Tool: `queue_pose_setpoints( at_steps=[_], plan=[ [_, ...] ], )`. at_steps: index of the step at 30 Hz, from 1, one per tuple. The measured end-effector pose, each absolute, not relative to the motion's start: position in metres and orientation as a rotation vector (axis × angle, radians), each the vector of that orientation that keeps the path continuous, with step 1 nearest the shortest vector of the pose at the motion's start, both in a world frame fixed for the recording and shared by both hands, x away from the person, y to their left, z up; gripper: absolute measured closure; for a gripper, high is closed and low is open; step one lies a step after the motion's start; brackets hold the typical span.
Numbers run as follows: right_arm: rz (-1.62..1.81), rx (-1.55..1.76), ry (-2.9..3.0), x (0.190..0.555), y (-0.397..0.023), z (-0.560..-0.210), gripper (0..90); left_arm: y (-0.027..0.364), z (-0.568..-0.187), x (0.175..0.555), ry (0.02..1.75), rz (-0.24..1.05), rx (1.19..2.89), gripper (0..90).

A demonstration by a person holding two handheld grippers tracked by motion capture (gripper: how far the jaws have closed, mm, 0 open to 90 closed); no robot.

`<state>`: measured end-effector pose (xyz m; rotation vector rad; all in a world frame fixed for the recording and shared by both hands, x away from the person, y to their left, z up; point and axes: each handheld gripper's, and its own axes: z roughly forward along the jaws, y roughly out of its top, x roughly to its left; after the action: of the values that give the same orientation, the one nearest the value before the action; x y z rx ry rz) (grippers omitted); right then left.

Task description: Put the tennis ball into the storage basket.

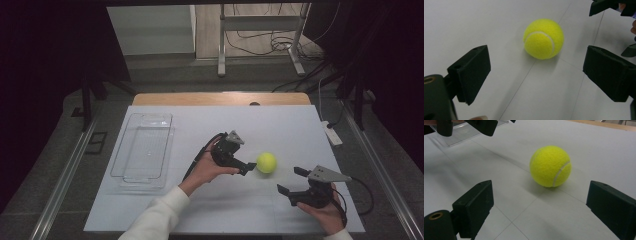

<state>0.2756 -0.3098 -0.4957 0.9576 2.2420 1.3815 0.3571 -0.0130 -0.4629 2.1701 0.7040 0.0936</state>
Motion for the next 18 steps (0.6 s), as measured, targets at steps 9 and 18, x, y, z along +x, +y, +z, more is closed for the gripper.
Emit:
queue_pose_setpoints(
  at_steps=[9,18],
  plan=[
    [1.380,0.957,2.245,0.275,-0.310,-0.496,7.7,-0.023,-0.461,0.360,0.692,0.091,2.182,8.8],
    [1.374,0.955,2.248,0.275,-0.310,-0.496,7.7,-0.026,-0.461,0.362,0.689,0.087,2.184,8.7]
  ],
)
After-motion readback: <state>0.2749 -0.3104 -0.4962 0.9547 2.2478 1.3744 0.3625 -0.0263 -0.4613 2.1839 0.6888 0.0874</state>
